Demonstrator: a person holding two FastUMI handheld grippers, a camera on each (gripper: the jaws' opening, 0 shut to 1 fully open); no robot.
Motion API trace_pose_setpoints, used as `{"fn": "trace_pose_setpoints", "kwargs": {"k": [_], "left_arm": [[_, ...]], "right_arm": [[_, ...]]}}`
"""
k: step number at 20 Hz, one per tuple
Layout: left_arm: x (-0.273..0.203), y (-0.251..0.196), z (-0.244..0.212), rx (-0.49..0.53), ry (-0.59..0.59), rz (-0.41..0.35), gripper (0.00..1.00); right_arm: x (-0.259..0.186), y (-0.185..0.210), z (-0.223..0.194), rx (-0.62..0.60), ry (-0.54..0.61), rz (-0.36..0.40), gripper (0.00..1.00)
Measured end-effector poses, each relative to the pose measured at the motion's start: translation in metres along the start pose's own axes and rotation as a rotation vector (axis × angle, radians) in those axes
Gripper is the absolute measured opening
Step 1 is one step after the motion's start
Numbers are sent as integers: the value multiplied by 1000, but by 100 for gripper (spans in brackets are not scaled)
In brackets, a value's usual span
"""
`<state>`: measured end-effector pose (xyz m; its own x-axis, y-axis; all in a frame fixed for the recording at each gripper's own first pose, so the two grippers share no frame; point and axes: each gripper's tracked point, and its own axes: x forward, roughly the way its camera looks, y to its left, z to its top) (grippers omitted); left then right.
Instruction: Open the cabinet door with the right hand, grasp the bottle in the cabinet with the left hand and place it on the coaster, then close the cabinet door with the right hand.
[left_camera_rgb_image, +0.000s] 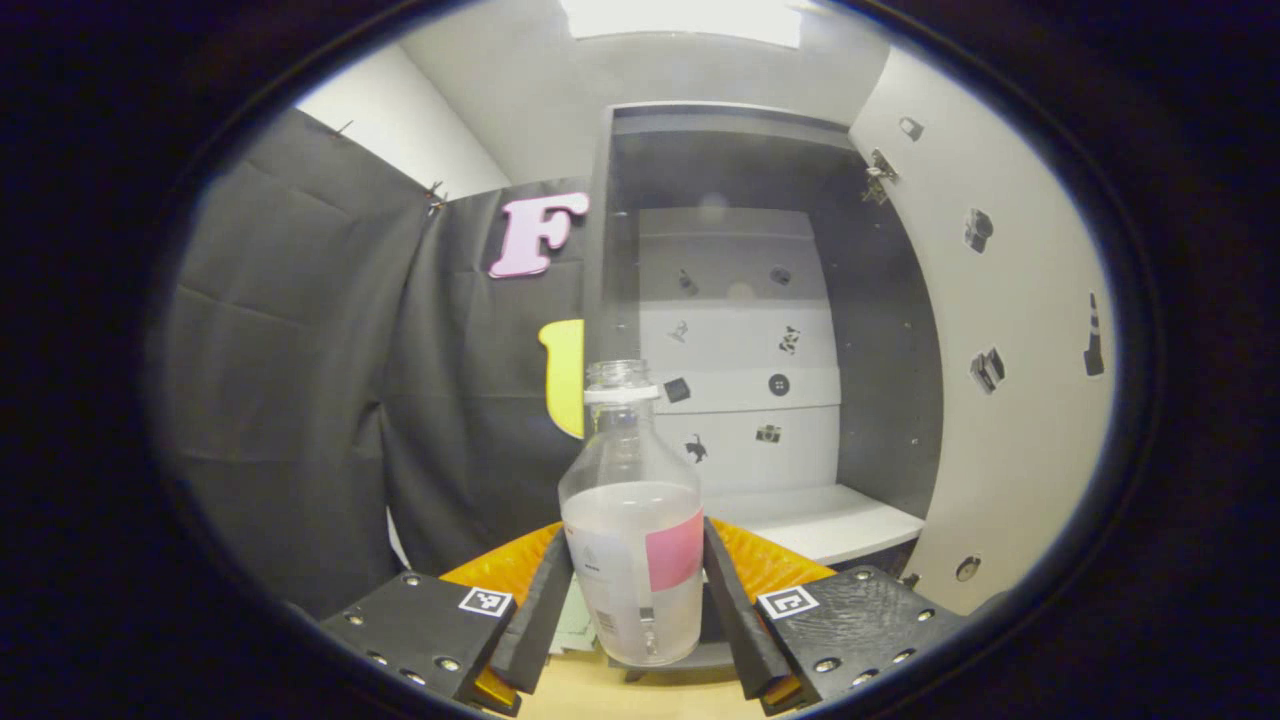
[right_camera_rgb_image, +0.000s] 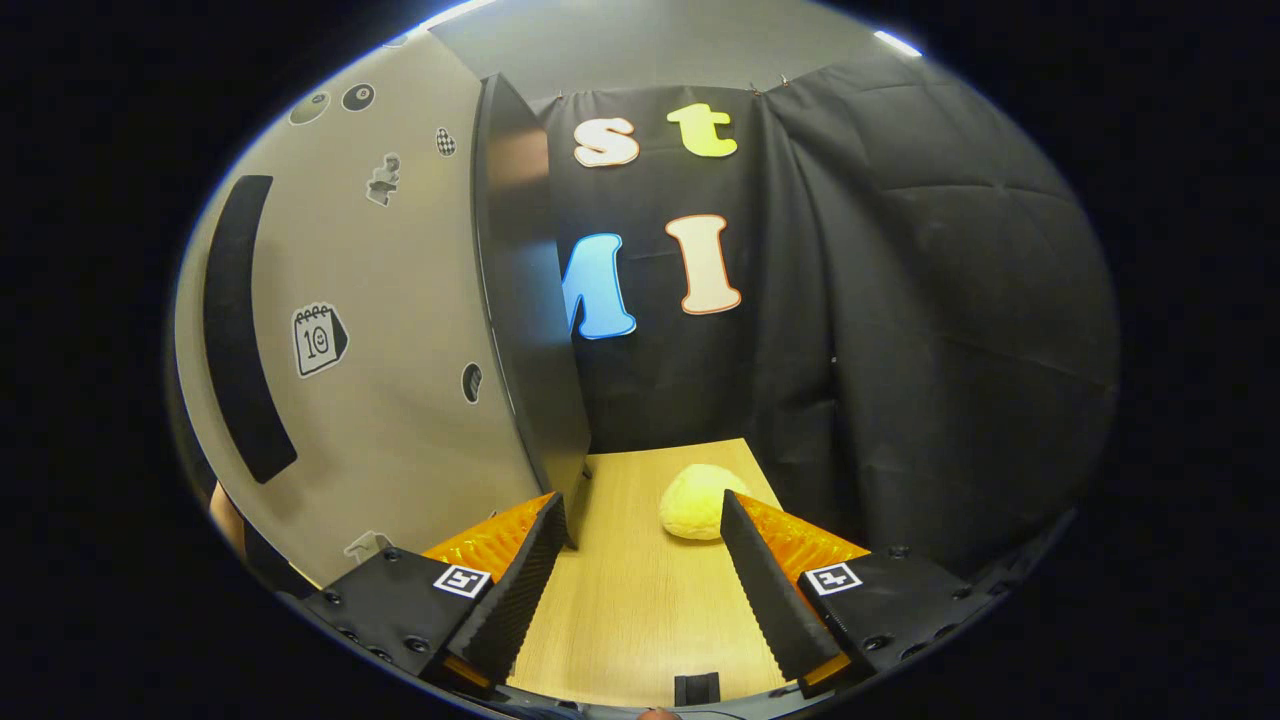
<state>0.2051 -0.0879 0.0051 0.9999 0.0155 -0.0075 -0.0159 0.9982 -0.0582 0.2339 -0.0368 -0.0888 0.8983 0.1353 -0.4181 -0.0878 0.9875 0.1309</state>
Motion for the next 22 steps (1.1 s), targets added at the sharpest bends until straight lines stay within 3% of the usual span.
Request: {"fn": "trace_pose_setpoints", "kwargs": {"k": [7, 14, 16, 17, 20, 21, 22], "left_arm": [[-72, 61, -34, -60, 3, 117, 74], [-129, 97, -99, -62, 29, 174, 71], [-139, 101, -124, -72, 52, 181, 71], [-144, 103, -137, -80, 64, 184, 74], [-157, 105, -173, -108, 93, 185, 71], [-160, 105, -184, -115, 104, 188, 71], [-162, 106, -197, -119, 117, 193, 71]], "right_arm": [[-6, 10, -1, -35, -10, 48, 98], [-20, 22, -2, -72, -59, 78, 98], [-22, 19, -8, -69, -50, 70, 93], [-22, 17, -10, -69, -47, 58, 98], [-28, 10, -18, -80, -36, 31, 98], [-29, 7, -22, -84, -28, 24, 93], [-30, 5, -24, -88, -23, 18, 98]]}}
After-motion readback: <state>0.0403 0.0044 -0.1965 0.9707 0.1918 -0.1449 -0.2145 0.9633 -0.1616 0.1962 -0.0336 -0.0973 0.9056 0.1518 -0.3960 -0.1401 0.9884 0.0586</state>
